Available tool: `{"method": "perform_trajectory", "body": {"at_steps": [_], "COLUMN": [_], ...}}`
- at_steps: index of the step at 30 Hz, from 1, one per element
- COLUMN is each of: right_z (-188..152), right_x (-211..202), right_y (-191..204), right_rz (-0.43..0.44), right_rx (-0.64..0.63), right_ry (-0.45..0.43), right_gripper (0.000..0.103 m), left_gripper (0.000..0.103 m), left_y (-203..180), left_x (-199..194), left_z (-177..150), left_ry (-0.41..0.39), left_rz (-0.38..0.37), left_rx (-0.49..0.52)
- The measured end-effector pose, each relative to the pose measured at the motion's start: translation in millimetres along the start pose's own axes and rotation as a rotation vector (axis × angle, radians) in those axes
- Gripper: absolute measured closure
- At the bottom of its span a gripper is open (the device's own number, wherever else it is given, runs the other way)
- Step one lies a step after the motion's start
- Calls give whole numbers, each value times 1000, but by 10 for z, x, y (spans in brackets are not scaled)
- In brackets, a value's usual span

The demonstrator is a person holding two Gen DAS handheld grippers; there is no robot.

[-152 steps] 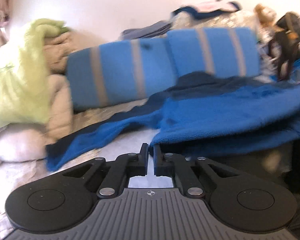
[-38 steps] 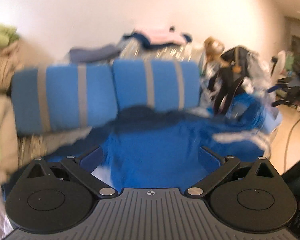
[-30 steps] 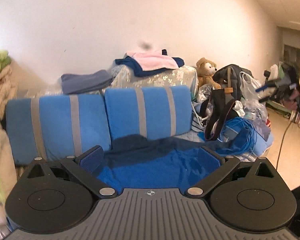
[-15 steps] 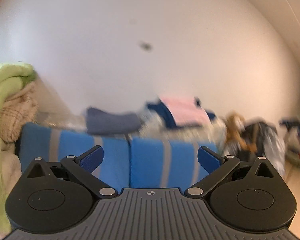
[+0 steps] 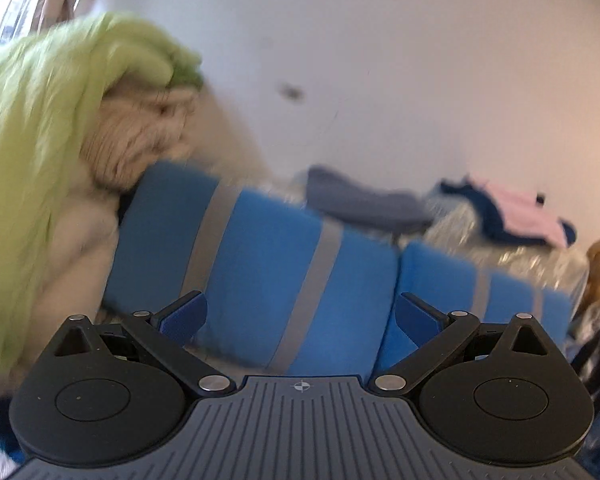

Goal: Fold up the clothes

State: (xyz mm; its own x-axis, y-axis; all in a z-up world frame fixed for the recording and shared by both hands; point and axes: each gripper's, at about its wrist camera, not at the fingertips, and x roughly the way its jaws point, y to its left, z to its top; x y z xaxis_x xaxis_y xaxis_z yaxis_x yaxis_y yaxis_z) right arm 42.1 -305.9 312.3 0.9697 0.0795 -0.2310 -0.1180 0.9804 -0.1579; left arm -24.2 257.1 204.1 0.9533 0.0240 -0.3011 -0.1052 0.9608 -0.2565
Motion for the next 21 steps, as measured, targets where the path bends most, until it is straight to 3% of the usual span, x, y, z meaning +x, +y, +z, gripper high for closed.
{"method": "perform_trajectory", "body": {"at_steps": [9, 13, 17, 21], "right_z": [-821, -1181, -1579, -1948], "right_x": [415, 585, 756, 835], "right_y": [1202, 1494, 1586, 1621], "right_rz": [244, 330, 412, 497], "right_rx": [-109, -4, 178, 320], "right_ry": [167, 276, 370, 372], "right_gripper": [0, 0, 0, 0], "left_gripper": [0, 0, 0, 0], "left_y": [690, 1014, 1392, 1809], "left_x": [-131, -223, -299, -340], "left_z": [-677, -920, -1172, -1392], "left_ry": [-11, -9, -16, -40], "left_rz": [76, 118, 163, 213], "left_rx": [-111, -186, -284, -445]}}
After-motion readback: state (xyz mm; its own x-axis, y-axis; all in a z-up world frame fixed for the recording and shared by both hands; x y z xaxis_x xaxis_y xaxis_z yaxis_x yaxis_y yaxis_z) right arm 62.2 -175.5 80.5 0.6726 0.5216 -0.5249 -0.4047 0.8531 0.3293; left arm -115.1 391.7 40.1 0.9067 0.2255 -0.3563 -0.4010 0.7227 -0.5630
